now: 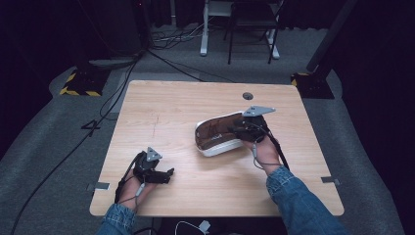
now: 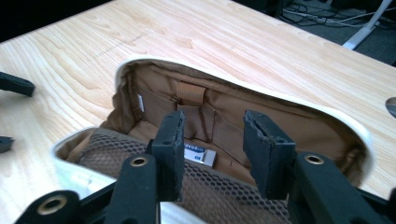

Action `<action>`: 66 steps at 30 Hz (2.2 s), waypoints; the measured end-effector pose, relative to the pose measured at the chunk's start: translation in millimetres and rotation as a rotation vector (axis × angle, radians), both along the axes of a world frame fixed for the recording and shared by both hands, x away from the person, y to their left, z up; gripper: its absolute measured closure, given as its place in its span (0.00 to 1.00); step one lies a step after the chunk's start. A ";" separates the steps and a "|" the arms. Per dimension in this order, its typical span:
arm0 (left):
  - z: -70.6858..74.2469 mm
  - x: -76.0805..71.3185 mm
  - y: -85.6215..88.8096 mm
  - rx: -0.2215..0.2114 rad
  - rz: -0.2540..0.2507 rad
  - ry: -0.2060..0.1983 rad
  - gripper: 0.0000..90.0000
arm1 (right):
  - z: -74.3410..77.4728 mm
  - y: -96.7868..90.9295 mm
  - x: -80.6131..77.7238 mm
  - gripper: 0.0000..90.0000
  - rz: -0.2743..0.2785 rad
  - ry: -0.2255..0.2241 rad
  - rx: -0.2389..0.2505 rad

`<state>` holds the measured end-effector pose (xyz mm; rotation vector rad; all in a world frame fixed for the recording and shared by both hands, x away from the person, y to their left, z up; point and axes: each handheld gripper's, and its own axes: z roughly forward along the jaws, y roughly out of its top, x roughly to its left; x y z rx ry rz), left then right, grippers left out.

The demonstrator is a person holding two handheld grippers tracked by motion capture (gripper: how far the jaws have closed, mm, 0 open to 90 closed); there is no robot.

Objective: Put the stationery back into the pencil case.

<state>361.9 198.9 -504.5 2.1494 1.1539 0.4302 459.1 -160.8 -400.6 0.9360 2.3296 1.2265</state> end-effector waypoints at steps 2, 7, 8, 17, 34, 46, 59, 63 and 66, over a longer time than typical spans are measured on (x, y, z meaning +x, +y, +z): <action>-0.1 -0.1 0.0 -0.001 0.000 0.000 0.11 | 3.2 -4.8 -3.7 0.65 0.000 -0.005 0.013; -0.2 -0.5 0.0 -0.002 0.002 -0.002 0.11 | 13.1 -19.6 -18.5 0.63 0.006 -0.026 0.037; -0.2 -0.5 0.0 -0.002 0.002 -0.002 0.11 | 14.5 -21.9 -21.5 0.62 0.011 -0.028 0.041; -0.2 -0.5 0.0 -0.002 0.002 -0.002 0.11 | 21.5 -44.3 -46.6 0.56 0.021 -0.033 0.070; -0.1 0.1 -0.8 -0.006 0.007 0.004 0.11 | 14.7 -96.0 -76.4 0.44 -0.044 0.003 0.084; 0.3 0.7 -0.6 0.000 0.002 0.005 0.11 | -5.5 -134.2 -102.9 0.40 -0.087 0.003 0.125; 0.4 1.3 -1.1 -0.001 -0.001 0.008 0.11 | -42.9 -163.2 -109.0 0.38 -0.154 0.026 0.050; 0.5 2.0 -1.6 0.002 -0.001 0.006 0.11 | -58.6 -165.5 -107.2 0.39 -0.175 0.007 0.020; 0.3 2.1 -2.2 -0.002 0.000 0.007 0.11 | -70.0 -165.9 -104.4 0.39 -0.179 0.034 0.018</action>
